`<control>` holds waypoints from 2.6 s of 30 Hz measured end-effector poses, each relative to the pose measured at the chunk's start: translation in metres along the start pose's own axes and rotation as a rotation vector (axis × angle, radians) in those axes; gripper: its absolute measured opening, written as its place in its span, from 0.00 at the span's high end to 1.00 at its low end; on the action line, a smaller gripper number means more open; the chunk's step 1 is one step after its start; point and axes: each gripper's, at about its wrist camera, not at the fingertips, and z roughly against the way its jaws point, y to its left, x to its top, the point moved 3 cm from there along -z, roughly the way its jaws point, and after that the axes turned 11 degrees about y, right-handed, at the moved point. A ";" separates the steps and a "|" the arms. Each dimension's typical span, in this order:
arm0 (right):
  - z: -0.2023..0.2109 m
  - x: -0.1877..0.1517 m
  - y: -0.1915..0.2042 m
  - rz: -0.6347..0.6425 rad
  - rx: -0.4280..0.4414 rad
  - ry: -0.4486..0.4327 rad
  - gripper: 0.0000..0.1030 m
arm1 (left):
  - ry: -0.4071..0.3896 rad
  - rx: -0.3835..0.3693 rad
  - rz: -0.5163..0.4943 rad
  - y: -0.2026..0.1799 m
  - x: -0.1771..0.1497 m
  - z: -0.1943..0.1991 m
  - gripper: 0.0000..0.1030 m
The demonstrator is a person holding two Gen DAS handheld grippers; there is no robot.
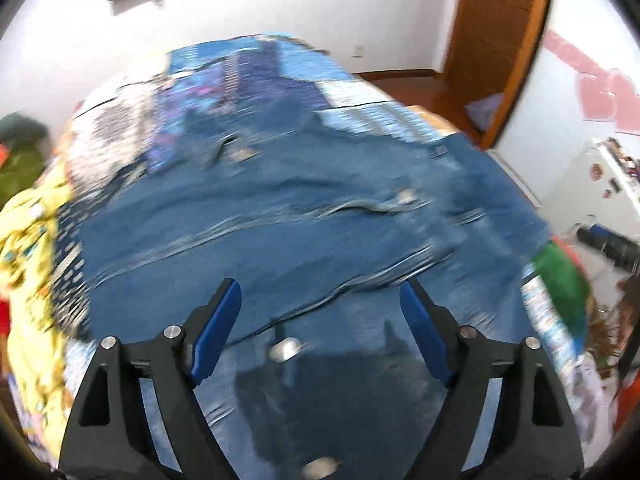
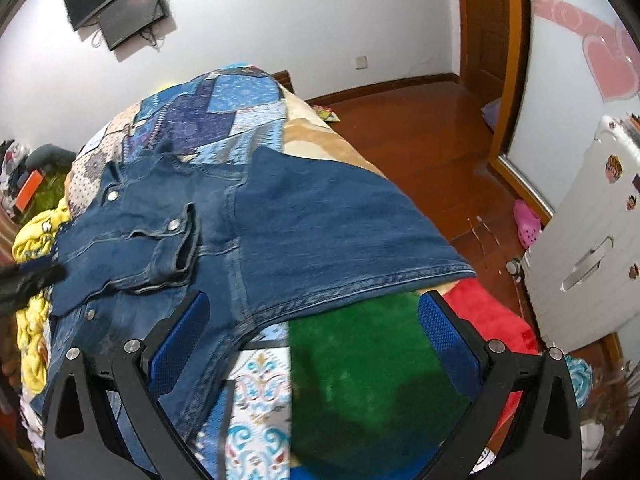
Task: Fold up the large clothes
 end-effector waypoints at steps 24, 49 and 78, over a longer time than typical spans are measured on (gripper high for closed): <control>-0.102 0.031 -0.119 -0.583 0.273 0.141 0.42 | 0.077 0.055 0.192 0.048 -0.062 -0.033 0.19; 0.076 0.113 0.137 0.029 0.377 -0.205 0.92 | -0.062 0.075 0.257 0.092 -0.100 0.036 0.15; -0.034 0.007 0.212 0.383 0.330 0.263 0.70 | -0.141 0.102 0.169 0.063 -0.052 0.069 0.12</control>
